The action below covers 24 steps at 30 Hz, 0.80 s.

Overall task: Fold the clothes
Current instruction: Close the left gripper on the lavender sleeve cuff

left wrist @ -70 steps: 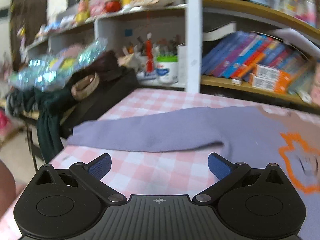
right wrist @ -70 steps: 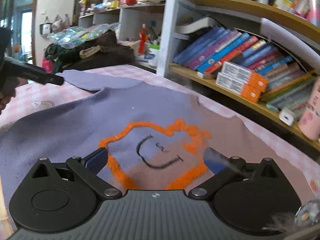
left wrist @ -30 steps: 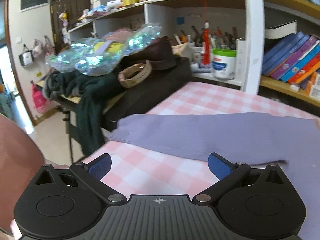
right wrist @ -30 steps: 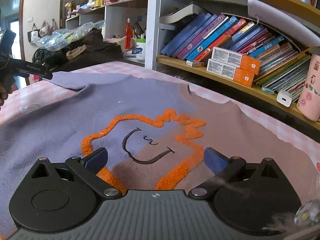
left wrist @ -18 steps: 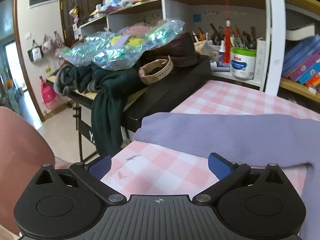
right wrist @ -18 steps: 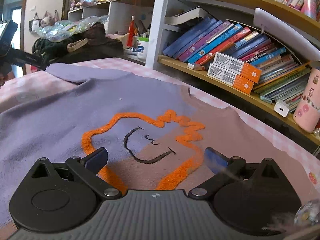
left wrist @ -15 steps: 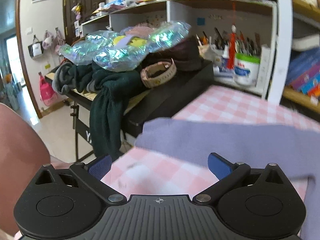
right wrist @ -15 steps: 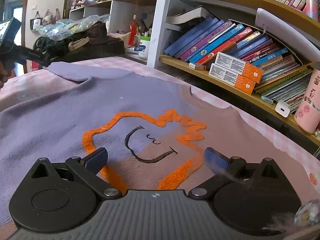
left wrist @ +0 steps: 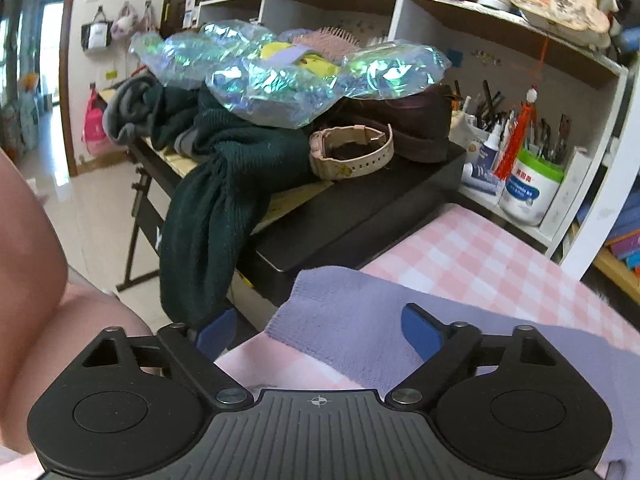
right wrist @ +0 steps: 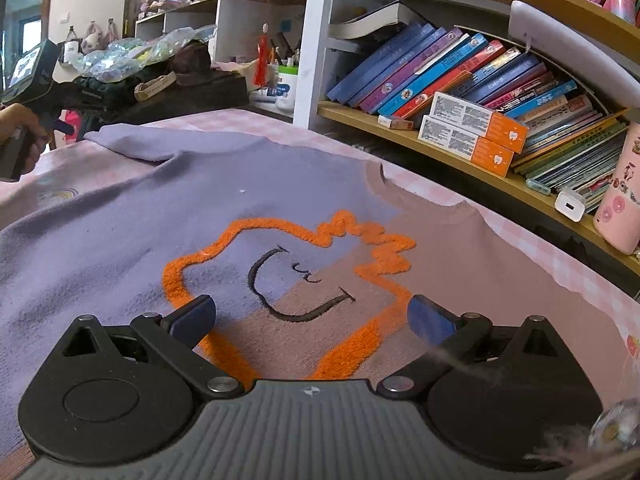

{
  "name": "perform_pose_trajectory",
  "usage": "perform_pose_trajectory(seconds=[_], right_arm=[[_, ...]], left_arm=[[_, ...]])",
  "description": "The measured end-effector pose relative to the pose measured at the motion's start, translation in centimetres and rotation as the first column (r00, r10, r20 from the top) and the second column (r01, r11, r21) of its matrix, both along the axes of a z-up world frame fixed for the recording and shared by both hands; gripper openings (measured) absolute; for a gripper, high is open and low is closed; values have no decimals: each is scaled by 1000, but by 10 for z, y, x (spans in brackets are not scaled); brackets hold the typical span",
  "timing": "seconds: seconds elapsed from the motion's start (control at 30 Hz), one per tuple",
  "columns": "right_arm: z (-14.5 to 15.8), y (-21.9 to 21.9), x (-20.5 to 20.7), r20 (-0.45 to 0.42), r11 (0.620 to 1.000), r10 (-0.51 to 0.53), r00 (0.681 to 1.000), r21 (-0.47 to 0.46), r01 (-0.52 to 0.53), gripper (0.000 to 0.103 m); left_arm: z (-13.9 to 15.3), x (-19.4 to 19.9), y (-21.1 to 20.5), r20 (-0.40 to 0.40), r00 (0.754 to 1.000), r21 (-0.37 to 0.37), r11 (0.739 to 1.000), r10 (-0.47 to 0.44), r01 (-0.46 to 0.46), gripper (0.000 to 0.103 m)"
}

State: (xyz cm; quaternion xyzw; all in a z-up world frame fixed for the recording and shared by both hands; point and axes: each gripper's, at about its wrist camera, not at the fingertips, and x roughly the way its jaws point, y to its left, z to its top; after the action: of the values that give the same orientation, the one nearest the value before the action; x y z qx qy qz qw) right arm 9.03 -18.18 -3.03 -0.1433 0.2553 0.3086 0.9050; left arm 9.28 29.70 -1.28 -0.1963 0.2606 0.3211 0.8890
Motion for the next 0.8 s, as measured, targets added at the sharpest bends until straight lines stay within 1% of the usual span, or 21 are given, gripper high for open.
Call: perform_pose_trajectory(seconds=[0.07, 0.13, 0.17, 0.23, 0.37, 0.5, 0.53, 0.57, 0.6, 0.73, 0.8], right_arm=[[0, 0, 0, -3, 1000, 1, 1000, 0, -1, 103], [0, 0, 1, -6, 1000, 3, 1000, 0, -3, 103], [0, 0, 1, -7, 1000, 3, 1000, 0, -3, 103], [-1, 0, 1, -11, 1000, 5, 1000, 0, -5, 103], [-1, -1, 2, -18, 1000, 5, 1000, 5, -5, 103], [-1, -1, 3, -21, 1000, 9, 1000, 8, -9, 103], [-1, -1, 3, -22, 1000, 10, 1000, 7, -10, 103], [-1, -1, 3, -22, 1000, 10, 1000, 7, -10, 103], [0, -1, 3, -22, 1000, 11, 1000, 7, -10, 103], [0, -1, 2, -21, 1000, 11, 1000, 8, -11, 103], [0, -1, 2, -21, 1000, 12, 1000, 9, -12, 103]], left_arm=[[-5, 1, 3, -2, 1000, -31, 1000, 5, -5, 70], [-6, 0, 3, 13, 1000, -39, 999, 13, -13, 66], [-6, 0, 4, 21, 1000, -43, 999, 17, -16, 65], [-5, -3, 6, 55, 998, -75, 997, 28, -24, 65], [-3, -1, 9, 75, 996, -107, 994, 44, -36, 65], [-3, 0, 7, 113, 993, -146, 989, 21, -5, 64], [-3, 0, 6, 123, 992, -156, 988, 16, 3, 59], [-3, 0, 6, 133, 991, -165, 986, 11, 12, 56], [-3, 0, 6, 143, 990, -175, 984, 5, 20, 56], [-2, 5, 1, 150, 989, -170, 985, 3, 22, 56], [-1, 10, 1, 128, 992, -154, 988, 5, 15, 56]])
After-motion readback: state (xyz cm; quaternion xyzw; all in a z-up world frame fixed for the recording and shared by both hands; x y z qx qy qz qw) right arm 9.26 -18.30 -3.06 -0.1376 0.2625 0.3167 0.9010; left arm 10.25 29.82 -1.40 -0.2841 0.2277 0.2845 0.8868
